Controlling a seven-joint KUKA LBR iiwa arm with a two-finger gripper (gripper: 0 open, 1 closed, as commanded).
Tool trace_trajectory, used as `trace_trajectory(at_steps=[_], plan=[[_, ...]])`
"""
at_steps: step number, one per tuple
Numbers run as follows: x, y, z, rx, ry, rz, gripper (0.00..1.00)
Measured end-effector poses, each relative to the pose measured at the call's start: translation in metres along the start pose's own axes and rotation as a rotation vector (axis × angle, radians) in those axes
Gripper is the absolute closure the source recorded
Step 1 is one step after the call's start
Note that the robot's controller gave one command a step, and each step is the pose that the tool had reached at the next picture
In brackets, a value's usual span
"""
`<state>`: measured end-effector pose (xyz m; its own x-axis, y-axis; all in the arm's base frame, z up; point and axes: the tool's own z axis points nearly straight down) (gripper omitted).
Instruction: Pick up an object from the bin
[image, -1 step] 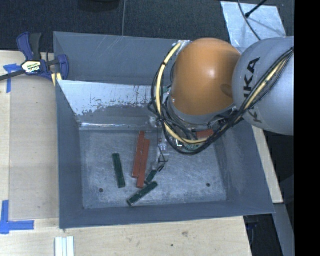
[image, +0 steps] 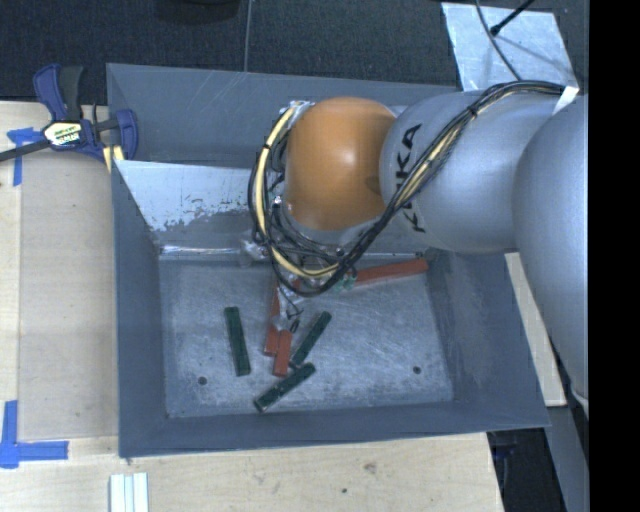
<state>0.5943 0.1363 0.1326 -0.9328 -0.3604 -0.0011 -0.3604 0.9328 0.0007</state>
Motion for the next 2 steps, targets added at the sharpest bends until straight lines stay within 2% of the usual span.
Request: trace_trajectory(at_steps=[1,2], plan=[[0.0734,0.0157,0.0607,-0.001,0.004,-0.179,0.00],[0.0711,0.0155,0.0585,0.000,-0.002,-0.177,1.00]])
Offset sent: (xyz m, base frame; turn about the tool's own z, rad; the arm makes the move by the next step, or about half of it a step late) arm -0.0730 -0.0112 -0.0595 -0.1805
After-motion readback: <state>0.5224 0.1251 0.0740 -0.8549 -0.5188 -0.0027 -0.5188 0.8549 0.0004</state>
